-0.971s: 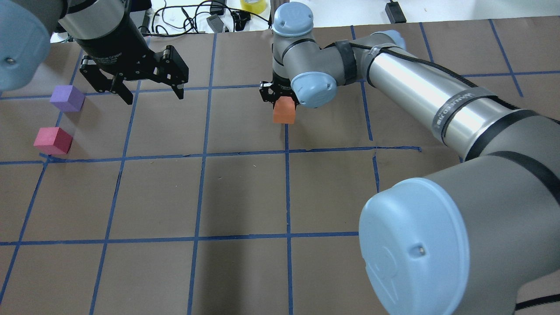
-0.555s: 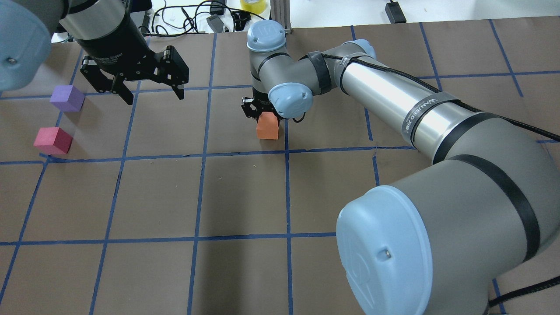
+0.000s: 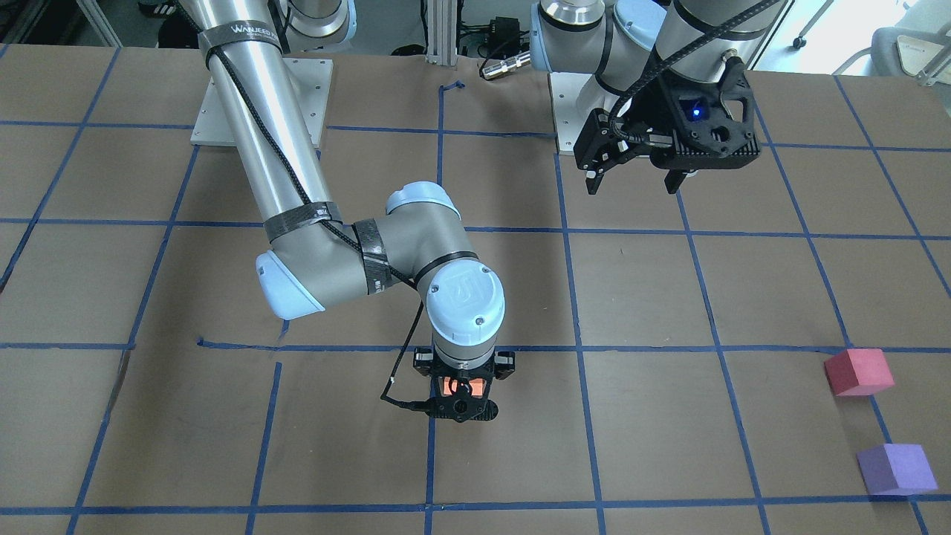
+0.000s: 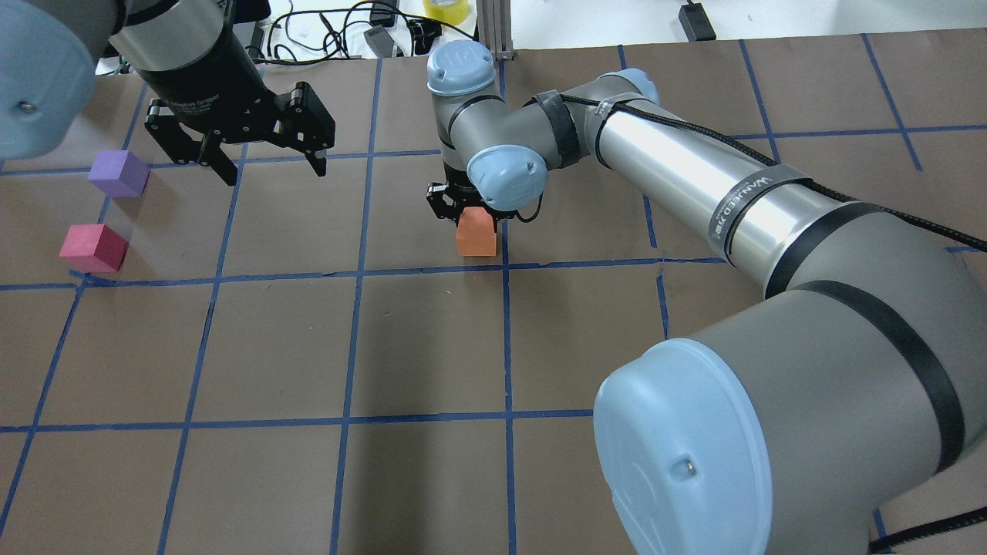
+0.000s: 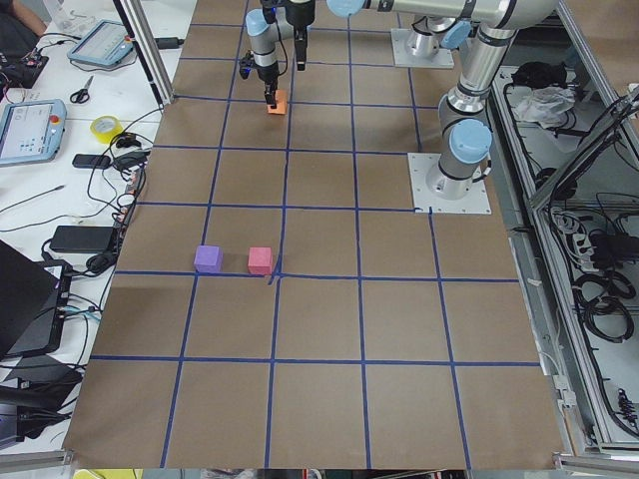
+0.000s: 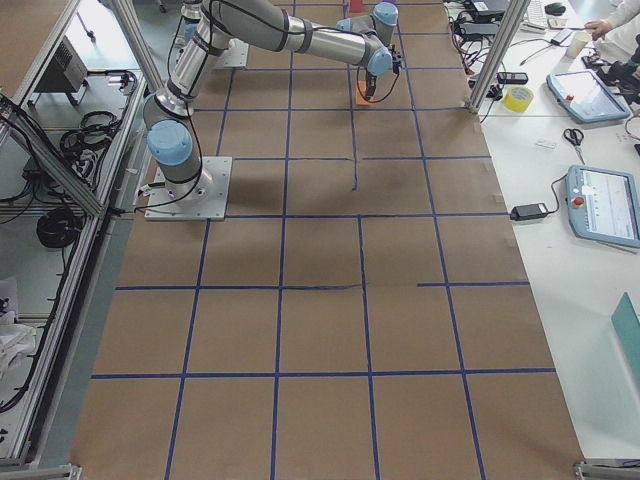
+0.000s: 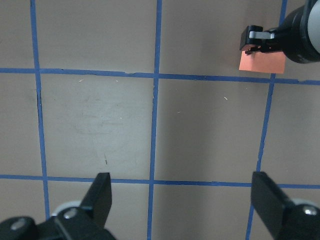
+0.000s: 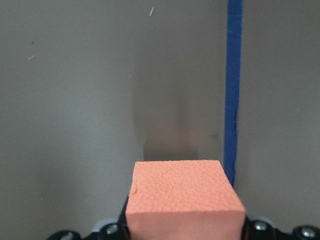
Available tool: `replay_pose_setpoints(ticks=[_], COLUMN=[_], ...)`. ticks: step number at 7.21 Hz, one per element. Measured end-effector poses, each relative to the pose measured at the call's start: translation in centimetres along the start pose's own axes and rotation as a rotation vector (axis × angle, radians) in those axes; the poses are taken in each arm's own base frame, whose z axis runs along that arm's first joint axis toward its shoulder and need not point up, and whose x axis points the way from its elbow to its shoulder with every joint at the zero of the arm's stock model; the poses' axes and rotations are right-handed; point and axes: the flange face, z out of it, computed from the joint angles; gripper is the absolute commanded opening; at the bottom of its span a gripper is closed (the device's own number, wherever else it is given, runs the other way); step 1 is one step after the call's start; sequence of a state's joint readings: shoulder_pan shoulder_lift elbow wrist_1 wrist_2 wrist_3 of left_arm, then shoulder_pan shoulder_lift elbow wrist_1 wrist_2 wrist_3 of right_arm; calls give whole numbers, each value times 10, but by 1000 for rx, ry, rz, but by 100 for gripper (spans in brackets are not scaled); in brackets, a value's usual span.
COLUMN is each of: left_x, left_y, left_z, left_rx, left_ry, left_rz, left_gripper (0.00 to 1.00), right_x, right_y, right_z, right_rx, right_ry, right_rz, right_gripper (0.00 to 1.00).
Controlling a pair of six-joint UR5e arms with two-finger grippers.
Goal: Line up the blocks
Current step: 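Carry the orange cube toward the left arm and set it down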
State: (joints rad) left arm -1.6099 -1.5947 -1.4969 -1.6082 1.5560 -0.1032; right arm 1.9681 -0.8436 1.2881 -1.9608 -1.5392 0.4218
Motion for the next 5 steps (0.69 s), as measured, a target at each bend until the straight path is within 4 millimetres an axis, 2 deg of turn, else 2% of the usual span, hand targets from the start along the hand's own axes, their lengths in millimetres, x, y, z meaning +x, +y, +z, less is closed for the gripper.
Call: replay_pose_setpoints(ticks=[1, 2, 3, 4, 5], left_x=[1, 2, 2, 1, 0], left_y=[-1, -2, -4, -2, -2], left_z=[1, 3, 3, -1, -5], left_rx=[-2, -2, 3, 12, 21], left_ry=[0, 1, 2, 3, 4], left_rz=[-2, -5, -6, -4, -2], left_gripper=[100, 100, 100, 100, 100], right_x=[1, 1, 1, 1, 1], right_y=[0, 0, -1, 0, 0], right_z=[1, 5, 9, 11, 13], right_rx=[2, 3, 6, 8, 7], right_ry=[7, 7, 6, 5, 5], right_rz=[-22, -32, -38, -41, -48], right_gripper=[19, 26, 81, 99, 100])
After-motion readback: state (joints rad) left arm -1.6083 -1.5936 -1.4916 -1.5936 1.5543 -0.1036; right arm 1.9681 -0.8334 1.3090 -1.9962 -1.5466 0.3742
